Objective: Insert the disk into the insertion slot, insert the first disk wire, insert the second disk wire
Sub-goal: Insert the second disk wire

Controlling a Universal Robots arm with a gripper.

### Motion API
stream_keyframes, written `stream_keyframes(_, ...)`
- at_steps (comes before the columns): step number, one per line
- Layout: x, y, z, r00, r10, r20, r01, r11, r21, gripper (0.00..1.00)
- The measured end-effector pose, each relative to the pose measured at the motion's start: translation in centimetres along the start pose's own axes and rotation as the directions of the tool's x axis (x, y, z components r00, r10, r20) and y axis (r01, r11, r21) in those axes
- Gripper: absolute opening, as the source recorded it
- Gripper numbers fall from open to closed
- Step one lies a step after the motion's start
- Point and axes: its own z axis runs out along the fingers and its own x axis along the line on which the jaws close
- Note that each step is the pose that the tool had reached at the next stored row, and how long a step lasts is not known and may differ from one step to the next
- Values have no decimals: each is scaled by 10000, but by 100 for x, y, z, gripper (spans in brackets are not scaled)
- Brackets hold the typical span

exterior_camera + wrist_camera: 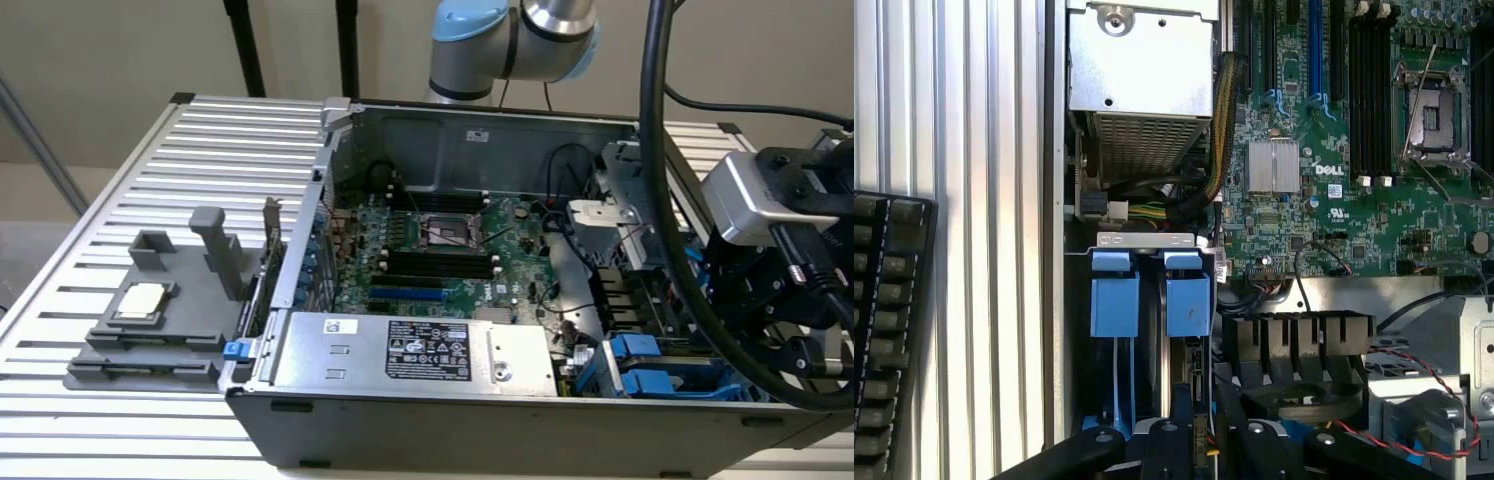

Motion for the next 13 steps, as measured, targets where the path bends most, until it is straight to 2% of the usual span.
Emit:
stream_keyframes(8,5,22,-1,10000,-5,9,5,10000,9,24)
stream_keyframes(11,8,78,-8,10000,-22,25,22,10000,26,24)
stream_keyframes(13,-1,102,-63,10000,-25,26,24,10000,28,24)
